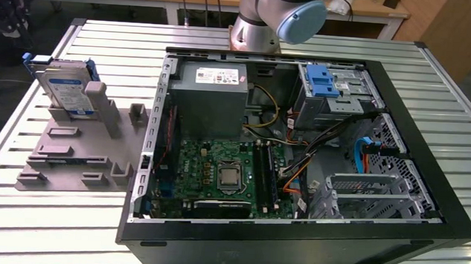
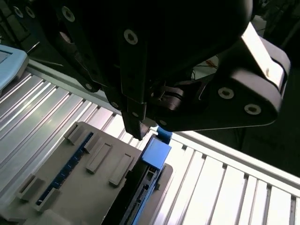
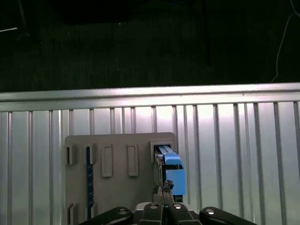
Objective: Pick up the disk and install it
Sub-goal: 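Pick up the disk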
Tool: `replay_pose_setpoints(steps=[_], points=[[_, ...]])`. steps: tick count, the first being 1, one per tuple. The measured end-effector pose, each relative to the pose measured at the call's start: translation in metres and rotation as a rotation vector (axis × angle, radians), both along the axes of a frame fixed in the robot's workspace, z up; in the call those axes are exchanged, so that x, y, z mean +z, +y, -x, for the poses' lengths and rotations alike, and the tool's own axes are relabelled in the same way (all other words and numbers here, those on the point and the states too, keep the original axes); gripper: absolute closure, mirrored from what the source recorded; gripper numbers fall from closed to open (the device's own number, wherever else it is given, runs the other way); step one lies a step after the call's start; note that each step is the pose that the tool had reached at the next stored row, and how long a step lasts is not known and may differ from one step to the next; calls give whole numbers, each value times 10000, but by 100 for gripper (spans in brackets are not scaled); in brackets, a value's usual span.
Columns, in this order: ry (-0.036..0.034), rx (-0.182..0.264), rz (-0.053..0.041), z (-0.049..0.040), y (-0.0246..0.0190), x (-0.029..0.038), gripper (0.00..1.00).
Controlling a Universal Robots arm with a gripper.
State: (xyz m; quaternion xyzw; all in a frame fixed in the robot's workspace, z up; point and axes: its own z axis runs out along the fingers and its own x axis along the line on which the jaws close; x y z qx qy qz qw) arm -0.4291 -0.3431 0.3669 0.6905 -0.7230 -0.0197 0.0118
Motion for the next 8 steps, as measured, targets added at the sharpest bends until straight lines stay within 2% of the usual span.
replay_pose_setpoints(steps=[4, 8], points=[[2, 359, -18, -1, 1, 0, 89], [-7, 359, -18, -1, 1, 0, 89]])
